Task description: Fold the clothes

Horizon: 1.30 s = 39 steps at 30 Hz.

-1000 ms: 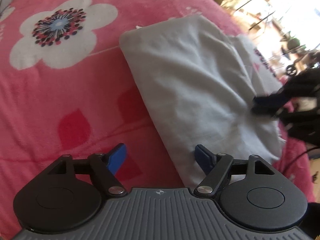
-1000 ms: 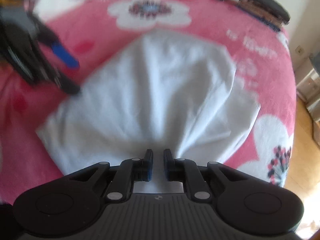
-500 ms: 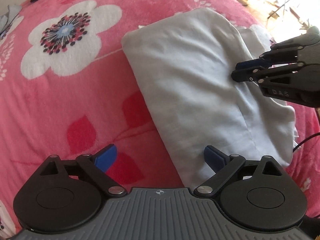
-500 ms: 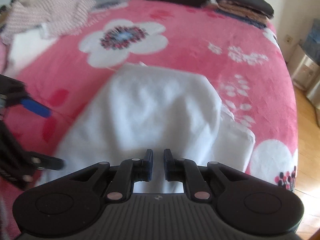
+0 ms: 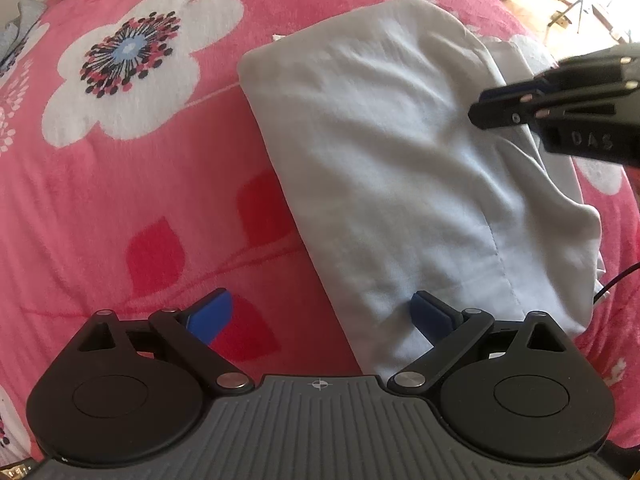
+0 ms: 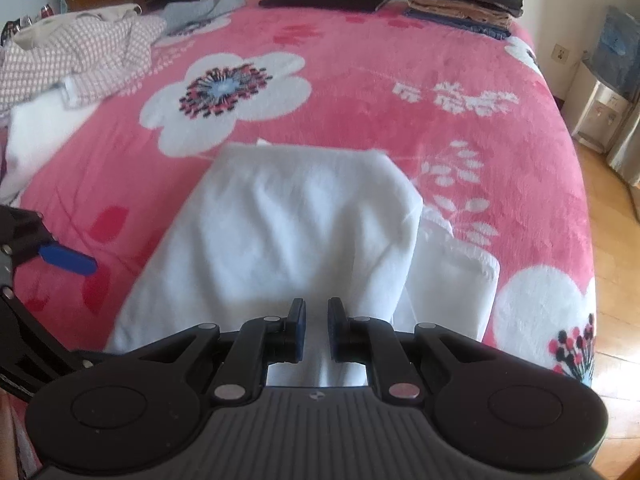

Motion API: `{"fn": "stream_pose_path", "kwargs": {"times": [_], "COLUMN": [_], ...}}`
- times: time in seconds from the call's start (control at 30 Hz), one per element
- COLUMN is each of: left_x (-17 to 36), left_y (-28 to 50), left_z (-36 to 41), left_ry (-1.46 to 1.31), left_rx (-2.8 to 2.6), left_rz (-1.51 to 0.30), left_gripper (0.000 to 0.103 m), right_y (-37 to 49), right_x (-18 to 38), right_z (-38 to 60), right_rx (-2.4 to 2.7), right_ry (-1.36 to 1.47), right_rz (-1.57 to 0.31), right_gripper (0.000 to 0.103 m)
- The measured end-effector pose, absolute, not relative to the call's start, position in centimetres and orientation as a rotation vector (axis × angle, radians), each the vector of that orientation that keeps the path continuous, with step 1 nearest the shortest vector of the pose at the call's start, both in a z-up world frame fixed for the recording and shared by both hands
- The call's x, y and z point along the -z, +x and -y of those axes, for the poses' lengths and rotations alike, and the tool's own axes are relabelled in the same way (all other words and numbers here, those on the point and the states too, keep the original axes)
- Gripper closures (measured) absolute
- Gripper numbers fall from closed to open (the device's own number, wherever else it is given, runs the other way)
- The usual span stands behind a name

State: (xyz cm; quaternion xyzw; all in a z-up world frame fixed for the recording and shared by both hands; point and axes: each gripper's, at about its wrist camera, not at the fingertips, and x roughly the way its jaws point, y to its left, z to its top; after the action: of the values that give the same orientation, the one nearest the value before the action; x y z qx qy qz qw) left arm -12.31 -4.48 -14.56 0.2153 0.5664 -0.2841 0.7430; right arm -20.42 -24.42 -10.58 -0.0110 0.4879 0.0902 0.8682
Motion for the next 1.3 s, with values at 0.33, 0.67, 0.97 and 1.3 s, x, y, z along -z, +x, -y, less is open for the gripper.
{"fn": "stream_pose_path", "kwargs": {"times": [0.33, 0.67, 0.97, 1.3], "left_x": [14.8, 15.3, 15.8, 16.1], "left_y": [-12.4, -12.3, -12.0, -11.8], "left_z": [4.3, 4.1, 2.8, 1.8], "left_ry": [0.475, 0.475, 0.380, 0.310], "left_rx": [0.623, 0.652, 0.690, 0.687], "left_rz": [-1.252, -1.248, -1.228, -1.208], "left_gripper": [0.005, 0.004, 0.002, 0.000], "right_y": [-18.1, -15.3, -16.4, -13.9], "right_x": [9.6, 12.7, 10.4, 12.2], "right_z": [23.0, 23.0, 22.8, 21.6], "right_rx": [-0.226, -0.184, -0.202, -0.264], "right_ry": [-0.024, -0.001, 0.036, 0.111], "right_rz": [-0.966, -0.973, -0.881, -0.901], "right_gripper": [0.090, 0.090, 0.090, 0.090]}}
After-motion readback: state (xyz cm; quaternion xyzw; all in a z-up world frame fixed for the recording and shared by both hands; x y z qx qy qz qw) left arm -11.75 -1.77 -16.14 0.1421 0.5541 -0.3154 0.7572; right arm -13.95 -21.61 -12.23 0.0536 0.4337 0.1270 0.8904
